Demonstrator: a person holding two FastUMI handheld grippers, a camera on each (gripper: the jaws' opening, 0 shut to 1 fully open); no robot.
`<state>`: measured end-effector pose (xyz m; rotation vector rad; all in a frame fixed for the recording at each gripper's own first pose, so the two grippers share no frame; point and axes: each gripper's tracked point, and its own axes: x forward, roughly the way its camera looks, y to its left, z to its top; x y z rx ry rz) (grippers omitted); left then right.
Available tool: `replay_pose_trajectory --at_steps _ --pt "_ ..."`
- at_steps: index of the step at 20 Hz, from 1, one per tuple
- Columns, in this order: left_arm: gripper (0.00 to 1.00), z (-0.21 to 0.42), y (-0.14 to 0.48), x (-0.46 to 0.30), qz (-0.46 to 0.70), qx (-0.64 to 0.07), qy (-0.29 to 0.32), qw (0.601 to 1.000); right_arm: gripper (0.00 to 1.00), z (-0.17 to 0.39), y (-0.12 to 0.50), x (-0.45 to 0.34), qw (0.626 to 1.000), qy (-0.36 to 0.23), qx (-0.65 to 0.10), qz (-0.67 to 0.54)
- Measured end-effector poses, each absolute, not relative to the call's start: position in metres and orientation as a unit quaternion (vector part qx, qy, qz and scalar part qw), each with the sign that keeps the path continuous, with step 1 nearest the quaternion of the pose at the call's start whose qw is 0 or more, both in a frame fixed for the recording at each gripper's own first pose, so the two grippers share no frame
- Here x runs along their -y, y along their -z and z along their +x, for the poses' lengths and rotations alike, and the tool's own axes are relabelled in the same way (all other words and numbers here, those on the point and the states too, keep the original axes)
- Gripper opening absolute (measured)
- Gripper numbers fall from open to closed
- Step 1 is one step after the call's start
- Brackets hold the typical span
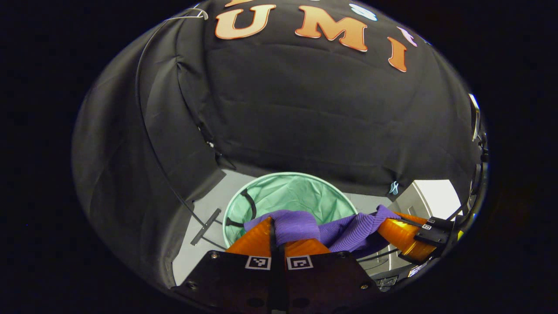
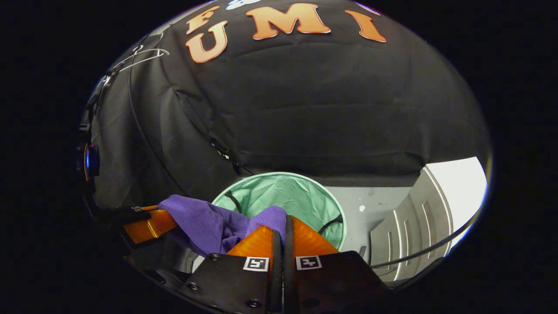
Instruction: Grasp the clothes on the hanger with both hands and then place them into the laundry hamper below.
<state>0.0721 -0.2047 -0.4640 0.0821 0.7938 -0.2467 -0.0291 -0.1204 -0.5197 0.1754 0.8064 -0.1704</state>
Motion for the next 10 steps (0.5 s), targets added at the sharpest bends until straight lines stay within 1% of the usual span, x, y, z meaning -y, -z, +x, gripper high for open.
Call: replay_pose_trajectory --at_steps 5,10 --pt "0.01 0.074 0.505 0.199 0.041 -0.432 0.112 0.894 0.10 -0.033 0.565 0.131 0.895 0.089 -0.430 0.079" --pt "0.01 0.063 0.550 0.198 0.050 -0.491 0.106 0.863 0.10 -0.043 0.617 0.131 0.869 0.088 -0.483 0.067"
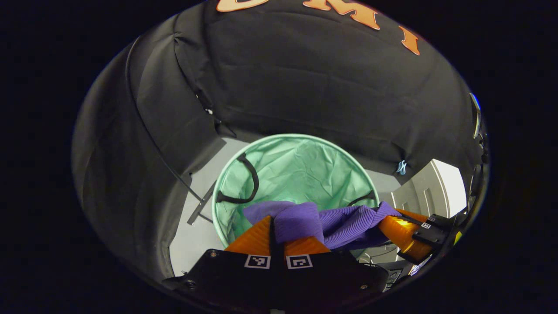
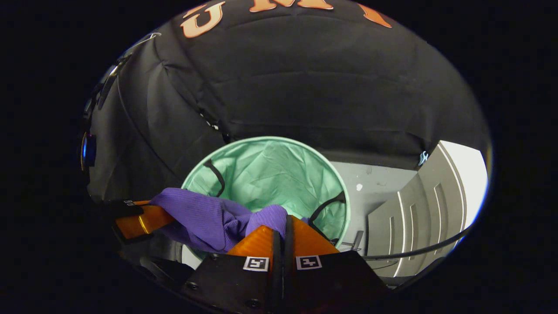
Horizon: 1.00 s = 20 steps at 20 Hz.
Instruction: Grasp the clothes on the hanger with both hands and then place them into the laundry hamper below.
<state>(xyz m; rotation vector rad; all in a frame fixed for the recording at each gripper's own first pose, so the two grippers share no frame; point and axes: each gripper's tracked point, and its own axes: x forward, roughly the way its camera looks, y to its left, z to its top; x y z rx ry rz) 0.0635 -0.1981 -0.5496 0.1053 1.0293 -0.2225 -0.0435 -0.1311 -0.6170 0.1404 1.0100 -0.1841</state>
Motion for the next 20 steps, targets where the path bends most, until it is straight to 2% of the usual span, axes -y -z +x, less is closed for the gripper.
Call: replay_pose_trajectory --at_steps 2,3,5,8,9,10,11,13,14,15,18,20 --pt "0.01 0.060 0.566 0.193 0.051 -0.514 0.096 0.851 0.07 -0.049 0.637 0.129 0.856 0.087 -0.505 0.071" --pt "0.02 0.058 0.571 0.191 0.051 -0.524 0.092 0.845 0.13 -0.050 0.644 0.129 0.851 0.089 -0.514 0.070" --pt "0.06 0.057 0.582 0.186 0.050 -0.532 0.086 0.841 0.13 -0.053 0.653 0.132 0.845 0.096 -0.522 0.068" --pt "0.18 0.057 0.581 0.180 0.039 -0.530 0.078 0.844 0.42 -0.052 0.652 0.124 0.847 0.090 -0.519 0.076" --pt "0.22 0.058 0.579 0.178 0.034 -0.528 0.076 0.845 0.40 -0.049 0.648 0.126 0.848 0.094 -0.517 0.073" --pt "0.35 0.058 0.576 0.178 0.029 -0.528 0.073 0.845 0.25 -0.049 0.645 0.125 0.849 0.094 -0.514 0.076" --pt "0.51 0.055 0.573 0.177 0.024 -0.528 0.072 0.846 0.48 -0.049 0.642 0.122 0.851 0.094 -0.511 0.077" --pt "0.84 0.051 0.565 0.172 0.019 -0.521 0.062 0.851 0.69 -0.048 0.631 0.116 0.854 0.087 -0.506 0.090" --pt "1.00 0.049 0.556 0.170 0.015 -0.517 0.059 0.854 0.68 -0.053 0.623 0.113 0.856 0.088 -0.500 0.095" --pt "1.00 0.047 0.551 0.168 0.013 -0.512 0.056 0.857 0.70 -0.055 0.615 0.112 0.858 0.090 -0.496 0.097" --pt "0.98 0.045 0.522 0.165 0.010 -0.492 0.056 0.869 1.00 -0.057 0.586 0.112 0.870 0.098 -0.476 0.085" --pt "0.98 0.039 0.499 0.165 0.005 -0.473 0.059 0.879 0.99 -0.059 0.560 0.109 0.881 0.099 -0.455 0.081"
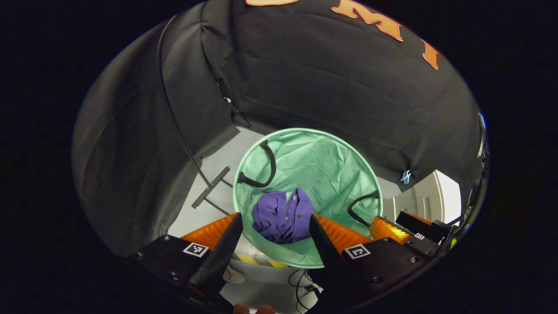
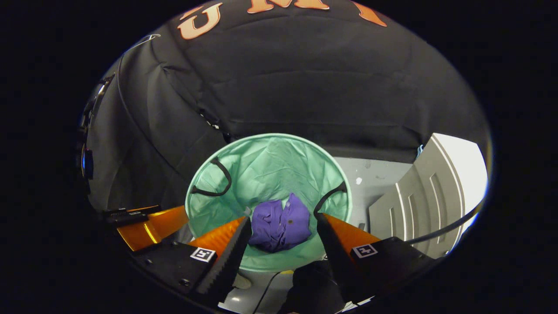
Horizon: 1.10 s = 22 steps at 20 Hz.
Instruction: Grasp the clothes on the hanger with both hands and then place them into the laundry hamper below.
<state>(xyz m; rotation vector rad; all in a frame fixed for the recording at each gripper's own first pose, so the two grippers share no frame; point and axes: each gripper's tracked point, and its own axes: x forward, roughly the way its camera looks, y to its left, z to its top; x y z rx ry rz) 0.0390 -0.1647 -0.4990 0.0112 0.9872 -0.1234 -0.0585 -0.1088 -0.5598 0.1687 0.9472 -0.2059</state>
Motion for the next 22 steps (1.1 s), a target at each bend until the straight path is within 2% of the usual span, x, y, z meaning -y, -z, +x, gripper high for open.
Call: replay_pose_trajectory --at_steps 15,22 --pt "0.97 0.015 0.330 0.163 -0.004 -0.320 0.072 0.945 0.98 -0.068 0.376 0.107 0.944 0.108 -0.302 0.075" --pt "0.97 0.015 0.225 0.155 0.004 -0.196 0.078 0.978 0.98 -0.064 0.263 0.092 0.973 0.108 -0.196 0.054"
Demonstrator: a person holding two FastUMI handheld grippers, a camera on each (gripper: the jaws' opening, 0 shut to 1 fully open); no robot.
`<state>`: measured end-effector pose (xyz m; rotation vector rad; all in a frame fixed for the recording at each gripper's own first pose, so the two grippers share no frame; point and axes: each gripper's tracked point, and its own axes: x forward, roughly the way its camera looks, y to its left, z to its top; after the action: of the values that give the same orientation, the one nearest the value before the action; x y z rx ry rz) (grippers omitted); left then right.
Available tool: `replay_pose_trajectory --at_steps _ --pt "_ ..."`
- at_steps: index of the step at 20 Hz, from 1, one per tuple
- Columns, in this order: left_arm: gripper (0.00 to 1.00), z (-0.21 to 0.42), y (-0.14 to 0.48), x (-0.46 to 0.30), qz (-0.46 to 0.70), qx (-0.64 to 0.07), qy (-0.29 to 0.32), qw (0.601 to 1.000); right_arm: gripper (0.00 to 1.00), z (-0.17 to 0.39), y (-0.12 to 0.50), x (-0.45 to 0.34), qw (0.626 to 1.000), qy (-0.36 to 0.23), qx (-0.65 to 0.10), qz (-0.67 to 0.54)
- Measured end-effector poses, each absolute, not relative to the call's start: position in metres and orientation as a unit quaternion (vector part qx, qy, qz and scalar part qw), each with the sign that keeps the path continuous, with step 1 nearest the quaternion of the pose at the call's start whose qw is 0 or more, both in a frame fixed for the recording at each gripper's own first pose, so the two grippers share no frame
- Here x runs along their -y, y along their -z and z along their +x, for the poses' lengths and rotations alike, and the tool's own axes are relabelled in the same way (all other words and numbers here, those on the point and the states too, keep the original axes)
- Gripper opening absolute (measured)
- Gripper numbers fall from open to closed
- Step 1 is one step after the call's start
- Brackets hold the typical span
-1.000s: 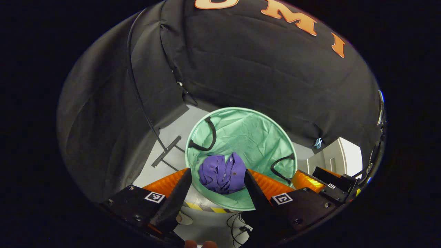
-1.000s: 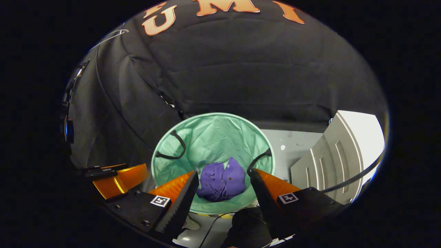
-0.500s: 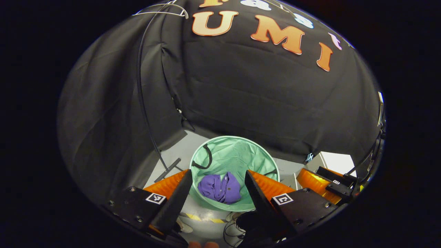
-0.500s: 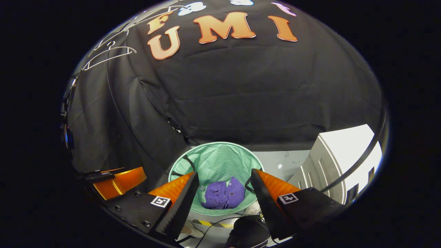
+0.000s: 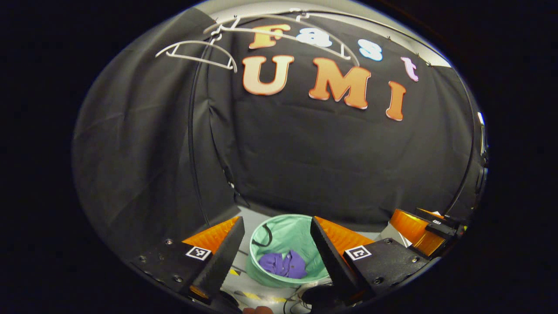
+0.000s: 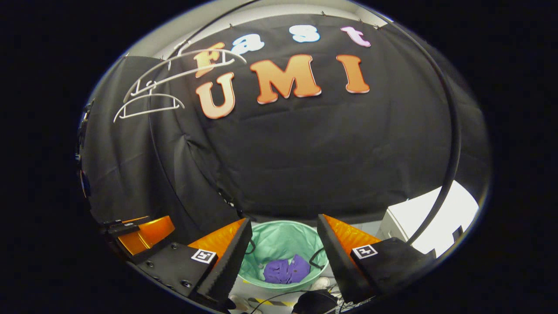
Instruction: Grasp the clothes on the hanger with both hands and then place them into the laundry hamper below.
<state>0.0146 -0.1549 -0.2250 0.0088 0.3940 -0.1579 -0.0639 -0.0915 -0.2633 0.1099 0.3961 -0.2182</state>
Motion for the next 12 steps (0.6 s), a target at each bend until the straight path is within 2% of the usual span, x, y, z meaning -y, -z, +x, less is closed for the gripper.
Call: replay_pose_trajectory --at_steps 6,12 --pt "0.96 -0.005 0.145 0.130 -0.009 -0.106 0.063 0.992 0.98 -0.081 0.184 0.089 0.987 0.109 -0.122 0.009" --pt "0.93 -0.016 0.078 0.124 0.005 -0.024 0.044 0.999 1.00 -0.081 0.161 0.075 0.992 0.072 -0.099 0.015"
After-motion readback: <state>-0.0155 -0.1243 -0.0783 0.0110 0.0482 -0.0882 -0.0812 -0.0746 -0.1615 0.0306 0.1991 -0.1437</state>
